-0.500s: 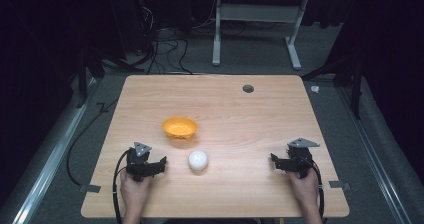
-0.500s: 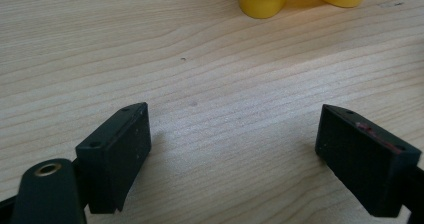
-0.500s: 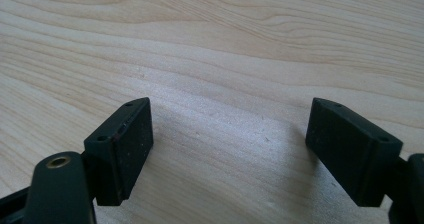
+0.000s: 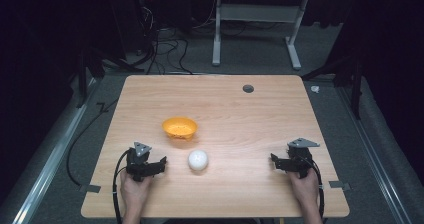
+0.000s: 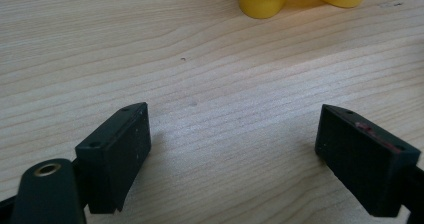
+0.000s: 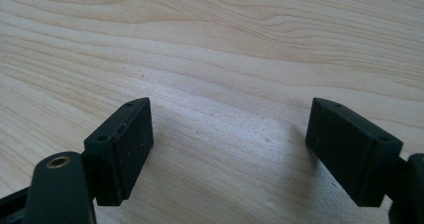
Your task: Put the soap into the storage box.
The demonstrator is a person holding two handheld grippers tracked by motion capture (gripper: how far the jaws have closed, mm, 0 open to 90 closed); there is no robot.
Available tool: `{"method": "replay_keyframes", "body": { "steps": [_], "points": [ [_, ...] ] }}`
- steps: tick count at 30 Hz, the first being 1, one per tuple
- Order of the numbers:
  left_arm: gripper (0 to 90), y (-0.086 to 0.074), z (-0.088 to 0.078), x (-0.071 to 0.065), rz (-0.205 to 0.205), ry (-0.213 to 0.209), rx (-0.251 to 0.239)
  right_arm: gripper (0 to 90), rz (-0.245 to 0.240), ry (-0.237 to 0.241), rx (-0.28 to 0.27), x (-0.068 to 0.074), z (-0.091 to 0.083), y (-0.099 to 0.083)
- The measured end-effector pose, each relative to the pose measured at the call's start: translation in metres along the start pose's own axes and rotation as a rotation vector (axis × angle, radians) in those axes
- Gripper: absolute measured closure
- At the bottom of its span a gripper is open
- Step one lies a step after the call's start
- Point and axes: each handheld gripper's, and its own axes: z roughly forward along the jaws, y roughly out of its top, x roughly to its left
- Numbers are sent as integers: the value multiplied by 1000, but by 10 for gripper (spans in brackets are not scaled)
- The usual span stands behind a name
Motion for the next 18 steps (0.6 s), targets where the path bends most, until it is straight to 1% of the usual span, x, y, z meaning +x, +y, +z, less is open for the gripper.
{"method": "replay_keyframes", "body": {
  "steps": [11, 18],
  "points": [
    [160, 0, 0, 1, -7, -4, -5, 200, 0, 0, 0, 0, 0, 0],
    [165, 0, 0, 1, 4, -2, -1, 200, 0, 0, 0, 0, 0, 0]
  ]
}}
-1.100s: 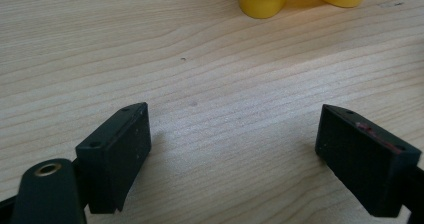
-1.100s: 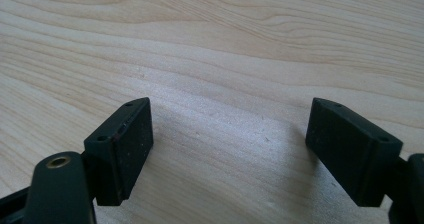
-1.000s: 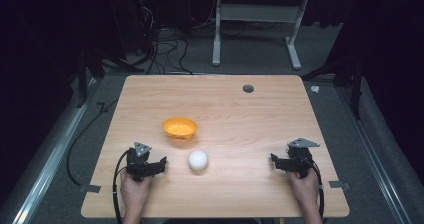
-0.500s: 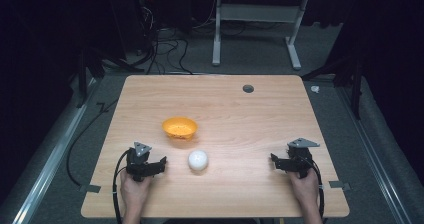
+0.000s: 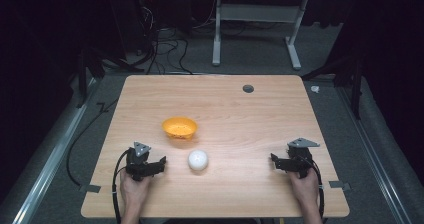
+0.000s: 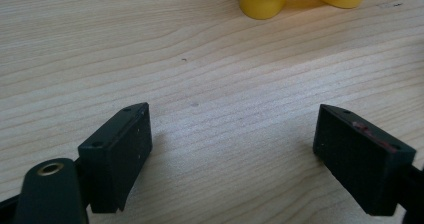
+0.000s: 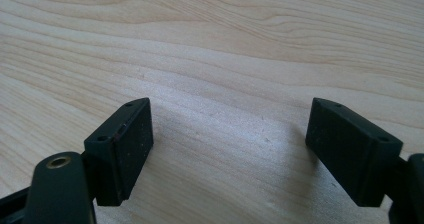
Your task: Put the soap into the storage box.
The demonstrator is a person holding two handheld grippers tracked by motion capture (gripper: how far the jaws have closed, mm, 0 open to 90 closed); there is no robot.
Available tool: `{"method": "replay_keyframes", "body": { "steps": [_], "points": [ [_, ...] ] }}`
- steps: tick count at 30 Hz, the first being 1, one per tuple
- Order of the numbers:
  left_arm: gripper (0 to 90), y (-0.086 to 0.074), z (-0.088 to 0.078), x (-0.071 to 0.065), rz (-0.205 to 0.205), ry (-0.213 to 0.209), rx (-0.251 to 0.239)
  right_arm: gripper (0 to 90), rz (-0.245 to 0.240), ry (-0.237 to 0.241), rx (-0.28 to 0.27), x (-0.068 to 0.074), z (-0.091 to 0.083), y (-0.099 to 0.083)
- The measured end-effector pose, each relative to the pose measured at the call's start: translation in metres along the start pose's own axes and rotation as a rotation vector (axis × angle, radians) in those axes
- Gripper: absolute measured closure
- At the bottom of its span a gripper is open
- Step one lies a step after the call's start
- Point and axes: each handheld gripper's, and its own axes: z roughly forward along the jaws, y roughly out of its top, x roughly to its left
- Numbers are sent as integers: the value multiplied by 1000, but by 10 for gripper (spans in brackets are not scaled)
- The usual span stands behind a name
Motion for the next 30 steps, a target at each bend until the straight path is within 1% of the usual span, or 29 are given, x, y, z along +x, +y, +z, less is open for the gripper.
{"method": "replay_keyframes", "body": {
  "steps": [3, 6, 9, 15, 20, 22, 23, 27, 30],
  "points": [
    [162, 1, -2, 0, 8, -24, -2, 199, 0, 0, 0, 0, 0, 0],
    [162, 3, -7, -1, 3, -52, -8, 200, 0, 0, 0, 0, 0, 0],
    [161, 6, -12, -5, 11, -69, -26, 199, 0, 0, 0, 0, 0, 0],
    [160, 11, -19, -12, 4, -116, -57, 199, 0, 0, 0, 0, 0, 0],
    [160, 15, -23, -21, 22, -146, -63, 200, 0, 0, 0, 0, 0, 0],
    [159, 18, -25, -25, 36, -158, -59, 199, -2, 0, 0, 0, 0, 0],
    [159, 19, -25, -26, 36, -162, -66, 199, -3, 0, 1, 0, 0, 0],
    [159, 25, -26, -33, 57, -174, -66, 199, -1, 1, 1, 0, 0, 0],
    [159, 28, -25, -39, 68, -191, -69, 199, 0, 1, 2, 0, 0, 0]
  ]
}}
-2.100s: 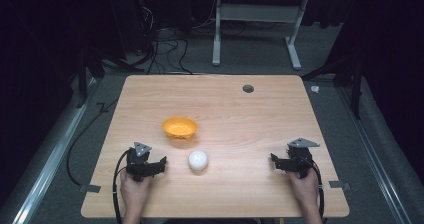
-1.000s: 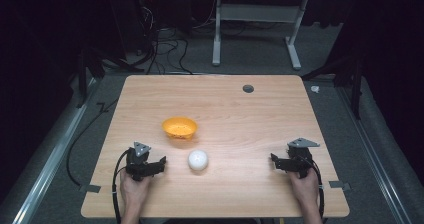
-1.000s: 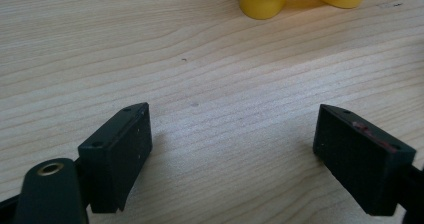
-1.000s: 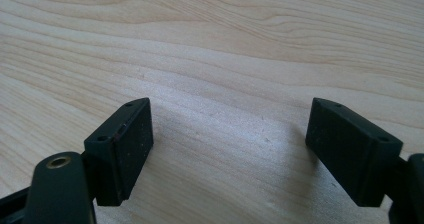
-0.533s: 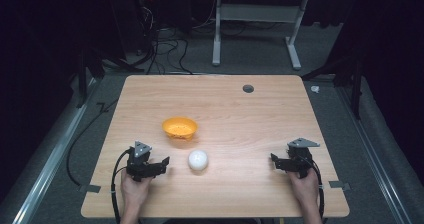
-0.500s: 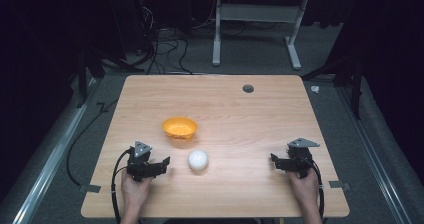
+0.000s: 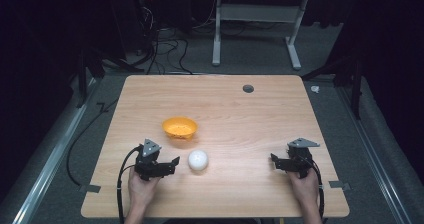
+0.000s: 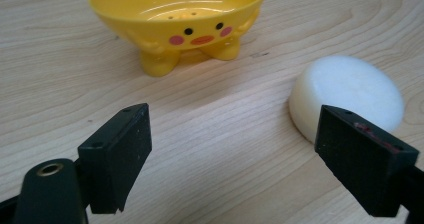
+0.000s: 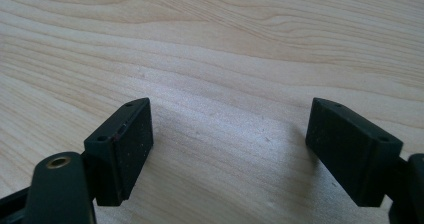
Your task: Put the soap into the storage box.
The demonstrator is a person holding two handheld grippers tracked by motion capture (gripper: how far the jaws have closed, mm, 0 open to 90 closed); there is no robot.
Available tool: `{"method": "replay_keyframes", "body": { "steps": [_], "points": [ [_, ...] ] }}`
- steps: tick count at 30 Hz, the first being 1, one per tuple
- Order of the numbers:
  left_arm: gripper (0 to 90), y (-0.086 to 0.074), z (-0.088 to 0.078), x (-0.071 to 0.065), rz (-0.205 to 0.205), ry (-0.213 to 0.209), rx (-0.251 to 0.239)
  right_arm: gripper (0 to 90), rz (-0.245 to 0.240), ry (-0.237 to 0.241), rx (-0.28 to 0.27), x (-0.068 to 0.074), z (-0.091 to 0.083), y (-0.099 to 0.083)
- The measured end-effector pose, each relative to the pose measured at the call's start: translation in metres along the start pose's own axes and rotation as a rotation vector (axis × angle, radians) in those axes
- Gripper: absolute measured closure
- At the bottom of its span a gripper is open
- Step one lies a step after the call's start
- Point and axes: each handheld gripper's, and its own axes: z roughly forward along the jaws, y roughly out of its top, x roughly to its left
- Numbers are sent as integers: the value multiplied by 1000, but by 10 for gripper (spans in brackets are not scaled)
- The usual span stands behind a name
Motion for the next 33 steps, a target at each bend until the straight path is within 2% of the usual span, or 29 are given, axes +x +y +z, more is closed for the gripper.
{"method": "replay_keyframes", "body": {
  "steps": [12, 20, 30, 33],
  "points": [
    [159, 17, 12, -23, 47, -71, 1, 199, 0, 1, 0, 0, 0, 0],
    [159, 24, 23, -39, 82, -100, 13, 199, 0, 0, 0, 0, 0, 0],
    [155, 27, 42, -56, 132, -112, 59, 199, -1, 1, -1, 0, 0, 0],
    [157, 26, 48, -59, 150, -102, 74, 199, 0, 0, 0, 0, 0, 0]
  ]
}}
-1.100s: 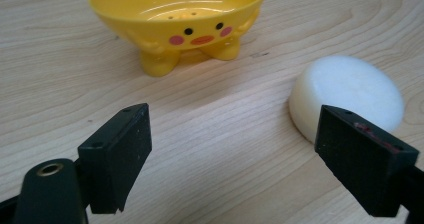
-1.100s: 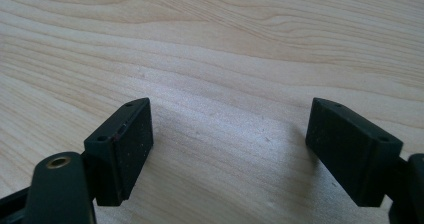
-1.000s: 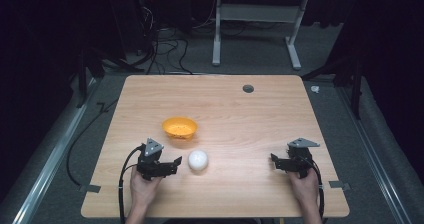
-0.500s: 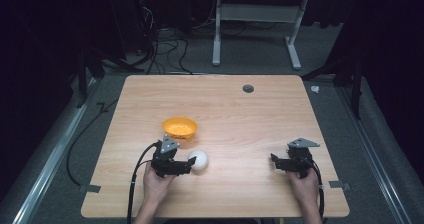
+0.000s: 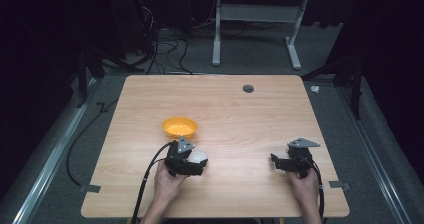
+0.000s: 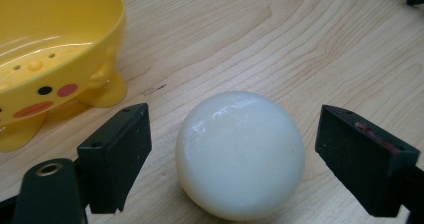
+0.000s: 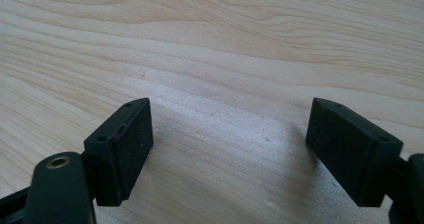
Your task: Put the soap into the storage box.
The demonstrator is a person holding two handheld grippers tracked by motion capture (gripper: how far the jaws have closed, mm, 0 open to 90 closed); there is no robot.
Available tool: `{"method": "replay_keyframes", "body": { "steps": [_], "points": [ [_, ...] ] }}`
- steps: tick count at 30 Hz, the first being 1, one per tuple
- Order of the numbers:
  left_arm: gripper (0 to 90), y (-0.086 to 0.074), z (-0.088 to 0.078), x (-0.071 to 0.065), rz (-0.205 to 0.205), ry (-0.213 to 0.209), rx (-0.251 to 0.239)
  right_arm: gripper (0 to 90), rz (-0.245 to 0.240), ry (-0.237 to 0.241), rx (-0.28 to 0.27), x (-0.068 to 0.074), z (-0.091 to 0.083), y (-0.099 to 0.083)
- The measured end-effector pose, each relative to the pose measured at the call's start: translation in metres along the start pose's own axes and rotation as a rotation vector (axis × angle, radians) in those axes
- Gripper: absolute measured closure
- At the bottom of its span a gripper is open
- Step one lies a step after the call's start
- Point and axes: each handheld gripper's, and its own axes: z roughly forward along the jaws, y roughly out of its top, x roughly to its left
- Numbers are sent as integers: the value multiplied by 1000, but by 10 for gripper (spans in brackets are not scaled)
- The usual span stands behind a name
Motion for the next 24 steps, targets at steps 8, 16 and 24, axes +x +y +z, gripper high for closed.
{"method": "replay_keyframes", "body": {
  "steps": [8, 16, 24],
  "points": [
    [156, -1, 10, -2, 12, 15, 24, 198, 0, 0, 0, 0, 0, 0],
    [161, -6, 21, -4, 14, 17, 56, 198, 0, 1, 0, 0, 0, 0],
    [193, -10, 29, -7, 32, 10, 77, 198, -1, 2, 0, 0, 0, 0]
  ]
}}
